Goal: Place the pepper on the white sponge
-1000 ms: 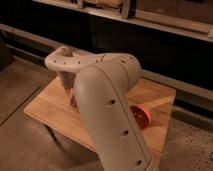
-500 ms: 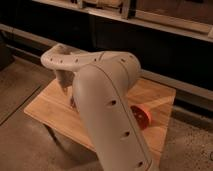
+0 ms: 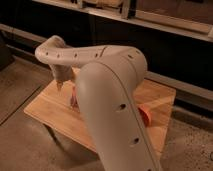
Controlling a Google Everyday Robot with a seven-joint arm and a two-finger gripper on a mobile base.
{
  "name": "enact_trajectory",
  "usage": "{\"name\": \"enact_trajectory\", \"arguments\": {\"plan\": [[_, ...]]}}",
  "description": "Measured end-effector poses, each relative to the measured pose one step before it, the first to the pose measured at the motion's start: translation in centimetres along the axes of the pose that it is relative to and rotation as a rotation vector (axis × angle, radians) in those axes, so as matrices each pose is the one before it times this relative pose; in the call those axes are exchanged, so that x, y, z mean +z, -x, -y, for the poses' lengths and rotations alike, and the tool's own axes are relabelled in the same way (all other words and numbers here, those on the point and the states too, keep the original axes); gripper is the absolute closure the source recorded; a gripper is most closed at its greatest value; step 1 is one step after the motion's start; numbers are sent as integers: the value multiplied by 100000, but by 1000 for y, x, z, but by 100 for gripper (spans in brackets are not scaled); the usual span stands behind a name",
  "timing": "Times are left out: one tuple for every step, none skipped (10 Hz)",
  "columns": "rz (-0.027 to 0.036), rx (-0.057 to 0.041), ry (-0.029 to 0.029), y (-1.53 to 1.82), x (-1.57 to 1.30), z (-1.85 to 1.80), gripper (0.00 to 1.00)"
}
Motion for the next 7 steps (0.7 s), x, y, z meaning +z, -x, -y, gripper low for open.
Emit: {"name": "enact_trajectory", "arguments": {"plan": [[576, 1450, 266, -237, -741, 343, 34], [-214, 1548, 235, -303, -425, 463, 34], [-174, 152, -368, -32, 62, 206, 34], [64, -302, 308, -2, -46, -289, 34], [239, -130, 328, 66, 72, -164, 34], [-13, -16, 56, -8, -18, -27, 34], [-196, 110, -142, -34, 104, 111, 34]]}}
